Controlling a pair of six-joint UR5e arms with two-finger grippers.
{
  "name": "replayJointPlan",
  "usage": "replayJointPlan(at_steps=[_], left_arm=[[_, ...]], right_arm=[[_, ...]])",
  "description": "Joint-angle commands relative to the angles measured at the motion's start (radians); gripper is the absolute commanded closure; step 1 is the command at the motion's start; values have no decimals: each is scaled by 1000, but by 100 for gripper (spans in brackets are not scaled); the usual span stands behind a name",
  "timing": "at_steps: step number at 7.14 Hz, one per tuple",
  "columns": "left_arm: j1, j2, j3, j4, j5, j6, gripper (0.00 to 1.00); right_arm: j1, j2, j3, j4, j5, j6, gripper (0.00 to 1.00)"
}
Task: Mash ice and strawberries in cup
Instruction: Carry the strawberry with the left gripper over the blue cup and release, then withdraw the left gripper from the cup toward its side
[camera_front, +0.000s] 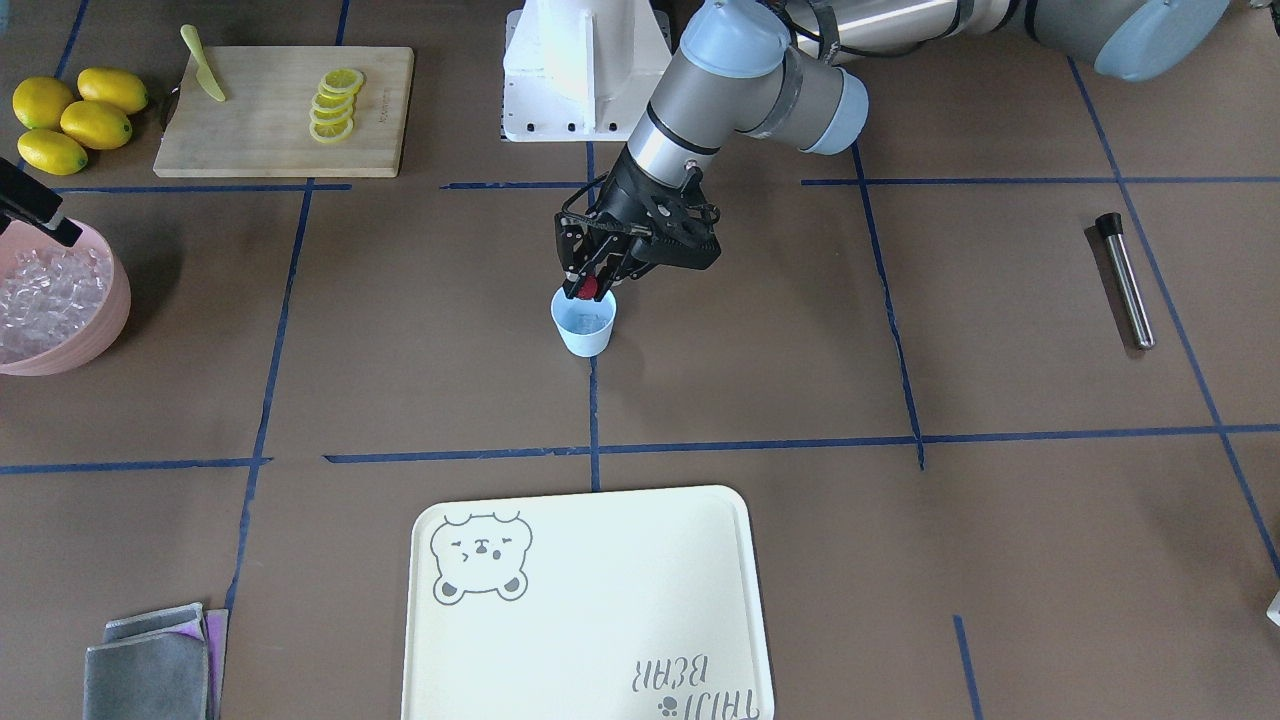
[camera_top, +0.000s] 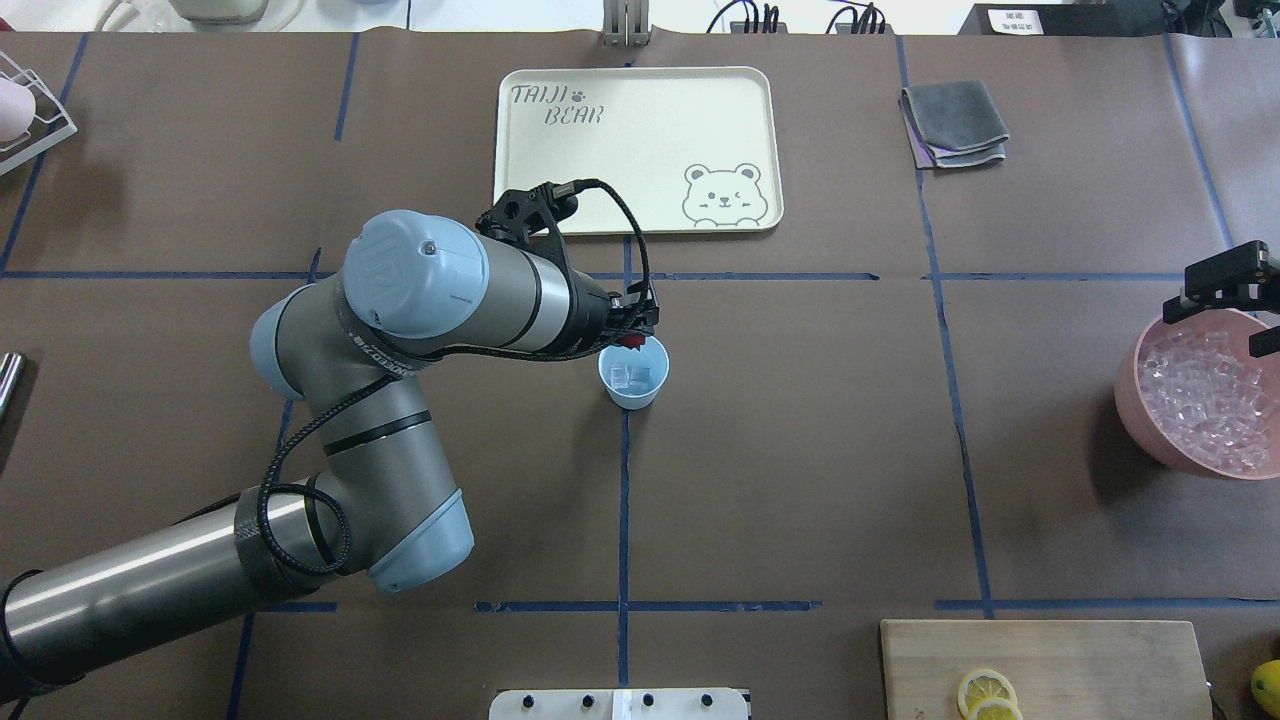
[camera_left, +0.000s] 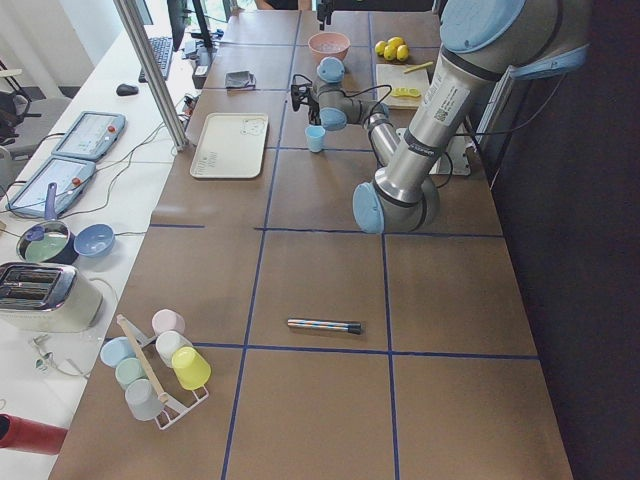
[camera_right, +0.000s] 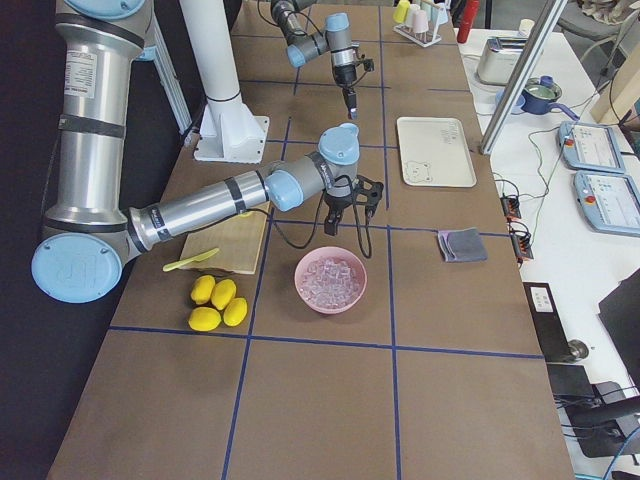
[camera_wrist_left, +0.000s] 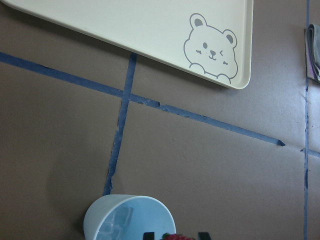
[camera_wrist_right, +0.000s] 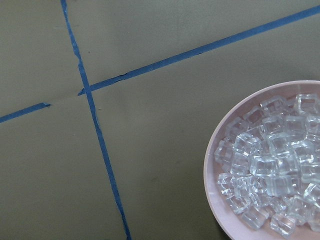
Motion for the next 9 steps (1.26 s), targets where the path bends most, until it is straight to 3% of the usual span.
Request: replayJointPlan(at_steps=[1, 4, 5, 6, 8, 9], left_arm=[[0, 2, 2, -5, 1, 0, 34], [-4, 21, -14, -5, -1, 3, 31], [-32, 101, -103, -7, -13, 20, 34], [-113, 223, -215, -2, -138, 140, 34], [-379, 460, -244, -11, -463, 439, 34], [-479, 599, -236, -11, -532, 689, 33]], right_arm=[[0, -1, -7, 0, 0, -2, 0], [0, 1, -11, 0, 0, -7, 0], [0, 1, -13, 0, 0, -10, 0], [0, 1, -18, 2, 0, -11, 0], [0, -5, -13, 2, 0, -11, 0], [0, -8, -14, 2, 0, -11, 0]])
